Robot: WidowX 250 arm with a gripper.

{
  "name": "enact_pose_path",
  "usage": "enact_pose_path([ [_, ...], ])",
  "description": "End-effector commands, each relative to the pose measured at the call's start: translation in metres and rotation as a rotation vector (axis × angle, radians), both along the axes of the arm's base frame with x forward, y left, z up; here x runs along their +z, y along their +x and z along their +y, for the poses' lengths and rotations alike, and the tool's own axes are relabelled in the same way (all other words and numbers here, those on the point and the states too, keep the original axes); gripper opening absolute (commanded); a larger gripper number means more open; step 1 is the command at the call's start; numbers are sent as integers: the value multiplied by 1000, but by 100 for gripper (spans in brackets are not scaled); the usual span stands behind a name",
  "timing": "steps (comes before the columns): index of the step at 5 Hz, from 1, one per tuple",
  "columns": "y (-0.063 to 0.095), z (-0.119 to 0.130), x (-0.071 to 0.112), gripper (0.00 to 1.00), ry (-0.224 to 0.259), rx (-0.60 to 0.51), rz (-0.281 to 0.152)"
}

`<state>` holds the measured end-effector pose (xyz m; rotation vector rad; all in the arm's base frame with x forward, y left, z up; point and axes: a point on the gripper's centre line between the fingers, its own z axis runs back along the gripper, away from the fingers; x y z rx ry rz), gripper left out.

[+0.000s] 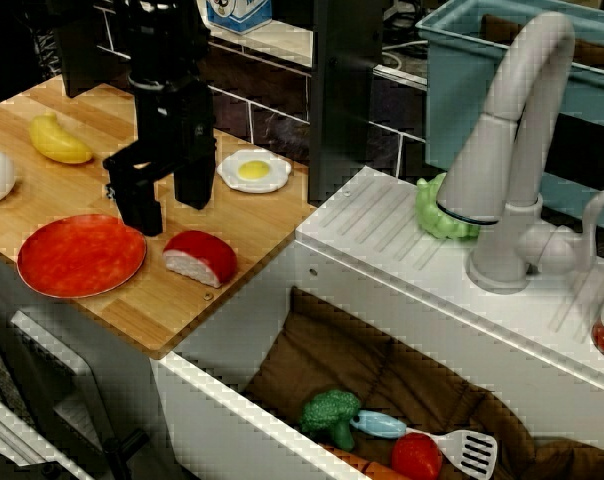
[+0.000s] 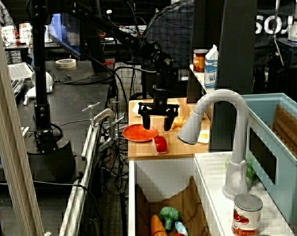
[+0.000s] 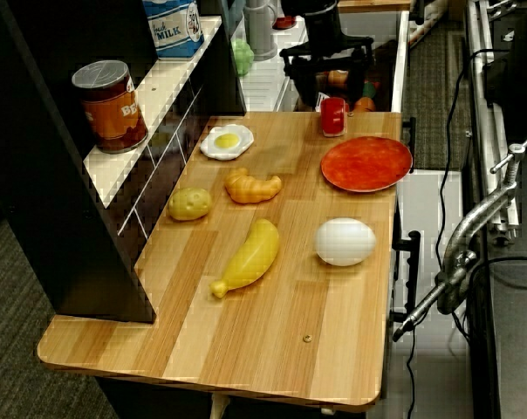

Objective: Put sushi on plate

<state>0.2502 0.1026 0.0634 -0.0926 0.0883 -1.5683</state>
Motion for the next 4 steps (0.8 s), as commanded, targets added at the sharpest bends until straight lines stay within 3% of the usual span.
enact_pose_path([
  [1,17,11,15,100,-48,129,-6],
  [3,11,1,11,100,-54,103,-11],
  [4,-2,-7,6,100,-45,50,-44],
])
